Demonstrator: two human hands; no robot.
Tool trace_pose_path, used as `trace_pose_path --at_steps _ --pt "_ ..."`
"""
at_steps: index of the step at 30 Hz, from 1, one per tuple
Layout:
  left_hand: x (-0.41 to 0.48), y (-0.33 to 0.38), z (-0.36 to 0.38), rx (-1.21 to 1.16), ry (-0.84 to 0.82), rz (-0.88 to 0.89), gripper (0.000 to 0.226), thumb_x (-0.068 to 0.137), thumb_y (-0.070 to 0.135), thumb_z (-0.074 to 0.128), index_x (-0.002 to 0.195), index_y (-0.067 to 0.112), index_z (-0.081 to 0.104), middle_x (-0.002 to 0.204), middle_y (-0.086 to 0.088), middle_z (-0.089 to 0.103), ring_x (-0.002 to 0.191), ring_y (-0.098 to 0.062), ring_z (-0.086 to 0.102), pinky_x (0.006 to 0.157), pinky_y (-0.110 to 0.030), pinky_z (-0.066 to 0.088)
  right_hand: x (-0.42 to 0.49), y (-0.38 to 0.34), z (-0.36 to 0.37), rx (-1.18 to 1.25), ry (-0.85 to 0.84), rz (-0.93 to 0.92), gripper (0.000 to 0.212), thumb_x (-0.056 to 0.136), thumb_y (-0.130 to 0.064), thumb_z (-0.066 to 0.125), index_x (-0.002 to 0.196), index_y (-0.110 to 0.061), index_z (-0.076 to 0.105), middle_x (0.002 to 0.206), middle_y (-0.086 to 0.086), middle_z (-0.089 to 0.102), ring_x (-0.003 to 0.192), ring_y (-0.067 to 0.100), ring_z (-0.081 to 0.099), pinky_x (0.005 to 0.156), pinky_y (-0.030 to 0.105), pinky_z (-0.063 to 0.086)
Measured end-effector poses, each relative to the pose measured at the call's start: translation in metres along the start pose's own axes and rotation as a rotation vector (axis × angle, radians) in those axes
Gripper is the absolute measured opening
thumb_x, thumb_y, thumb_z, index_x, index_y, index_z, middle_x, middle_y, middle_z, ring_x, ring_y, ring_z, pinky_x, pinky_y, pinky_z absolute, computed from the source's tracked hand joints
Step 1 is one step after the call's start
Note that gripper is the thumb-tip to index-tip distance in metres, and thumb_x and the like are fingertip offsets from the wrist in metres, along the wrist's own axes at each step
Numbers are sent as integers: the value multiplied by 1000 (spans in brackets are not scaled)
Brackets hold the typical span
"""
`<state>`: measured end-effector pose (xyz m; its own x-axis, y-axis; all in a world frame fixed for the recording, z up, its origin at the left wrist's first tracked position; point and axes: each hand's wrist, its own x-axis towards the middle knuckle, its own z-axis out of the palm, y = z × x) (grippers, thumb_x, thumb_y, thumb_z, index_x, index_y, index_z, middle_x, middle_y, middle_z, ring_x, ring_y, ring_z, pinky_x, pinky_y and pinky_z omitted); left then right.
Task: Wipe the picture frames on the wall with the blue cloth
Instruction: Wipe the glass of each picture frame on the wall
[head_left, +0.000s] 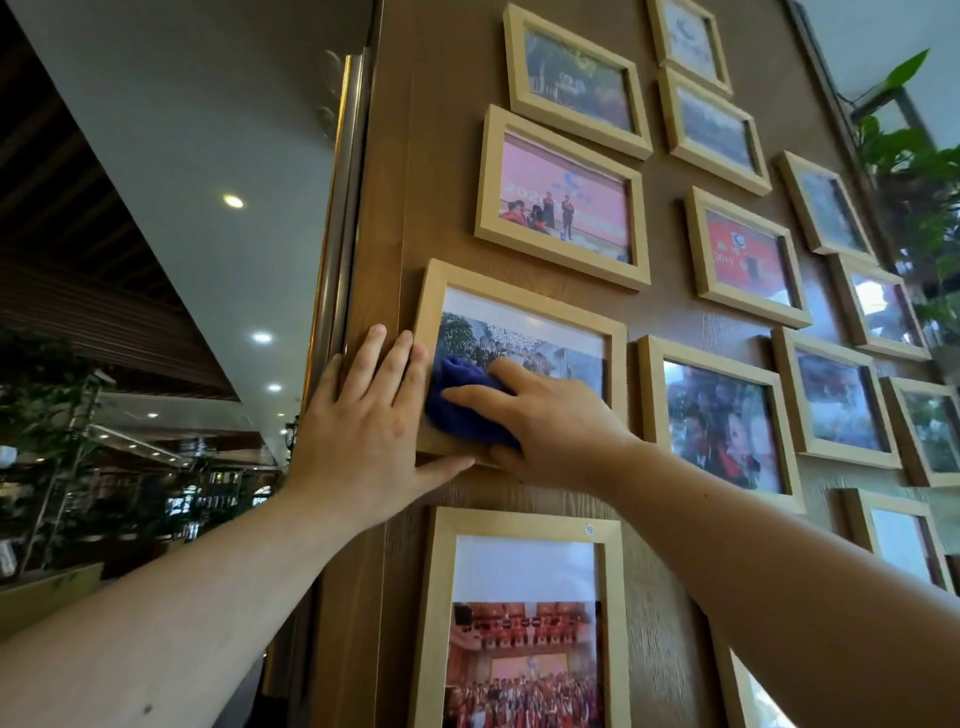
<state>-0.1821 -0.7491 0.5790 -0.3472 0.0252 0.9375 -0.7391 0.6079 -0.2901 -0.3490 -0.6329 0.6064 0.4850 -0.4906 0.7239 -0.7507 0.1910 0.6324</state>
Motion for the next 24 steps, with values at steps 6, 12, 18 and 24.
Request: trace_pose_path --at_steps 6,12,18,24 --pt "-1 1 -1 6 -7 -6 108 71 85 19 147 9 12 157 -12 20 146 -28 3 113 -54 24 -28 27 -1 -55 -97 -8 59 81 -44 49 137 -36 31 115 5 48 76 12 43 54 25 40" --pt "-1 1 -2 -9 -25 -9 109 71 85 18 148 9 8 158 -11 16 146 -27 -1 115 -53 21 -82 63 -1 -169 -208 111 61 80 -42 55 135 -35 30 110 3 50 77 17 55 53 25 41" --pt "-1 0 -3 -20 -31 0 108 71 86 19 148 10 10 158 -13 16 146 -28 0 116 -56 13 -94 60 -5 -234 -276 196 62 83 -36 56 137 -32 26 114 4 48 83 21 58 52 28 47" --pt "4 1 -8 -62 68 147 102 77 81 22 146 7 19 157 -15 18 146 -29 8 115 -59 13 -80 56 -21 -229 -103 281 58 81 -32 56 134 -25 34 109 7 51 72 23 56 49 29 39"
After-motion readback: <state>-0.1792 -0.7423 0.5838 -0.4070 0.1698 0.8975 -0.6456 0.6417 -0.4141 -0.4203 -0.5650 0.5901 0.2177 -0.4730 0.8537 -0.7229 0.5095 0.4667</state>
